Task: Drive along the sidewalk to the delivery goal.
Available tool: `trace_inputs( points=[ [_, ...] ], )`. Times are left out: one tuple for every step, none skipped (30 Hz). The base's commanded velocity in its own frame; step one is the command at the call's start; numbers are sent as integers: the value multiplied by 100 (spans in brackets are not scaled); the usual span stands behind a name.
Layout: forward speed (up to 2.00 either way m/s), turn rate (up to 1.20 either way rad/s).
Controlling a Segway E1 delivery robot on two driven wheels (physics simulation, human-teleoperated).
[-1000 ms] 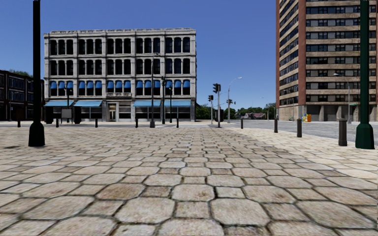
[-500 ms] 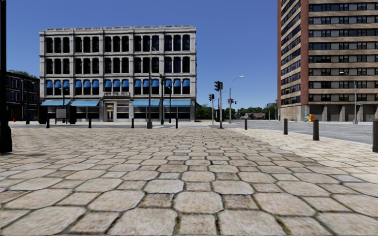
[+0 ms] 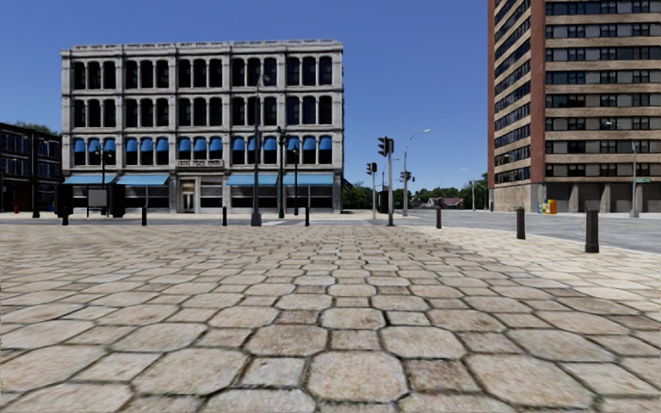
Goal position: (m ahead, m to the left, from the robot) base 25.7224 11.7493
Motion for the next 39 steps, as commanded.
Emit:
trace_inputs(
  points=[
    [200,0],
    [200,0],
    [200,0],
    [200,0],
    [200,0],
    [200,0],
    [200,0],
    [200,0],
    [200,0],
    [200,0],
    [200,0],
    [200,0],
    [200,0],
    [200,0],
    [200,0],
    [200,0],
    [200,0],
    [200,0],
    [200,0],
    [200,-4],
    [200,-4],
    [200,-17],
    [200,-22],
    [200,-24],
    [200,-24],
    [200,-24],
    [200,-24],
    [200,-24],
    [200,-7],
    [200,-7],
    [200,0],
    [200,0],
    [200,0],
    [200,0],
    [200,0],
    [200,0],
    [200,0],
    [200,0],
    [200,0]
  ],
)
